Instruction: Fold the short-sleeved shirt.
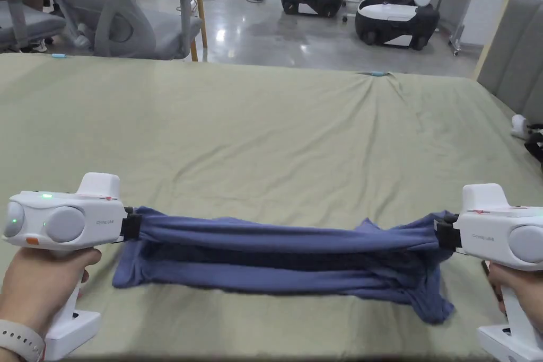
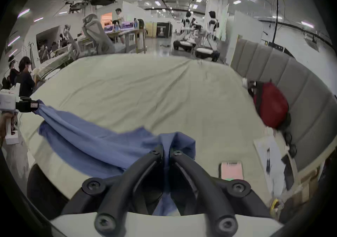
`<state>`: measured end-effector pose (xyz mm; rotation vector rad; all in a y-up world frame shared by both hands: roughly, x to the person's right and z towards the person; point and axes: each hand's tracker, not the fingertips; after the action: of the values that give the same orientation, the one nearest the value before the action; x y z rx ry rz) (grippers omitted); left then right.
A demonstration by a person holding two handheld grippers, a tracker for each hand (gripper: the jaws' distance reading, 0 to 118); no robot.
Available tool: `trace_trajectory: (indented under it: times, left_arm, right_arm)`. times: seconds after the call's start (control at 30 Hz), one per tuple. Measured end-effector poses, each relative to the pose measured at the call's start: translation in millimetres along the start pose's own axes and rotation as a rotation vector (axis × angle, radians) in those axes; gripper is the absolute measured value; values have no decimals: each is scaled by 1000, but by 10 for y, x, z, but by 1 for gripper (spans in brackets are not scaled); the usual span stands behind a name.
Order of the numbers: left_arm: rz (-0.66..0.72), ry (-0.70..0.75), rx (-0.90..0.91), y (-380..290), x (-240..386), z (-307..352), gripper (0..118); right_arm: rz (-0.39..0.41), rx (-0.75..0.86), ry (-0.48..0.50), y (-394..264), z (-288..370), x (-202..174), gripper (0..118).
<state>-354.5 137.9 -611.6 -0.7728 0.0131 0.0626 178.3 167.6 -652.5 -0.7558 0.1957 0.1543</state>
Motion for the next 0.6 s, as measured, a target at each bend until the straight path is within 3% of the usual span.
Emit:
trace_trajectory:
  times: [0.1,0.13,0.17,0.2,0.23,0.27,0.3,0.37,0.43,0.47,0.57,0.6]
  left_arm:
    - [61,8,-17,-318,-17,-125,6]
    - [84,21,3,-371,-8,-153,14]
    - [91,51,27,-405,25,-158,32]
    - [67,97,61,-418,86,-120,67]
    - [47,120,97,-415,148,-70,87]
    - [28,116,171,-397,241,38,103]
    - [16,115,245,-374,345,134,114]
    - [8,129,339,-298,583,272,115]
    - [13,102,415,-258,820,332,109]
    - [15,95,420,-248,934,337,98]
    - [-7,89,420,-265,1171,332,8]
    - [-23,83,404,-266,1201,311,0]
  right_arm:
    - [-42,-59,-14,-326,-191,-56,6]
    - [-47,-53,-17,-392,-239,-80,6]
    - [-56,-31,-19,-443,-382,5,13]
    - [-60,22,-26,-463,-357,-28,44]
    - [-56,48,-63,-461,-307,-82,73]
    - [-50,68,-80,-418,-205,-178,92]
    - [-39,106,-54,-370,-133,-247,104]
    - [-7,224,-28,-268,17,-510,106]
    - [10,335,-56,-184,130,-785,103]
    - [12,392,-73,-172,157,-922,95]
    - [-8,405,-56,-168,115,-1191,5]
    - [-16,404,-44,-174,83,-1243,0]
